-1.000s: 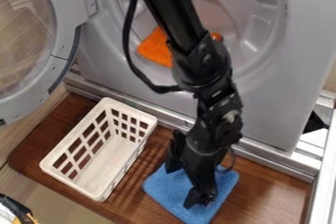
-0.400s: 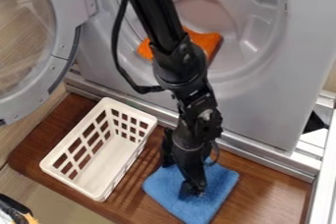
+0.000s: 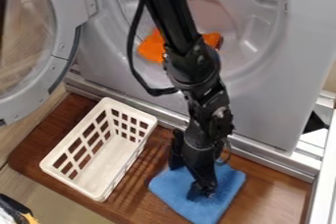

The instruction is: Move the blue cloth to the right of the table

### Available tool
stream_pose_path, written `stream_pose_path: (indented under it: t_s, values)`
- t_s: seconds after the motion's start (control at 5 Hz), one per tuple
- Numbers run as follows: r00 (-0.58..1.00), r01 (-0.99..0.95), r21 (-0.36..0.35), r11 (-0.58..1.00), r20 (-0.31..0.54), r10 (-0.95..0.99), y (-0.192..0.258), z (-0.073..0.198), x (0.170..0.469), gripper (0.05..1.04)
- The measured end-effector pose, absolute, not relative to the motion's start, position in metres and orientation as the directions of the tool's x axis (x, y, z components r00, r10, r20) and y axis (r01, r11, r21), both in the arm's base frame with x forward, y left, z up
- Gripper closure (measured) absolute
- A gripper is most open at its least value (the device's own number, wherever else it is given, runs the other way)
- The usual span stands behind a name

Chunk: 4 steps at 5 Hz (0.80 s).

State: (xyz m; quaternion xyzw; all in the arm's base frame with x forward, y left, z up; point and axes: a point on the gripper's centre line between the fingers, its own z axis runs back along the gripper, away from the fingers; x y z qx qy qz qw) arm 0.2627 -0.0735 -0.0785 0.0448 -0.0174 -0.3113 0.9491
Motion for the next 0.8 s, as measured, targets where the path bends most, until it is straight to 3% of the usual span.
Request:
stream_pose_path:
  t_s: [0.8]
  values:
    - [0.650, 0.755, 0.057, 0.653, 0.058, -0.757, -0.160, -0.077, 0.266, 0.083]
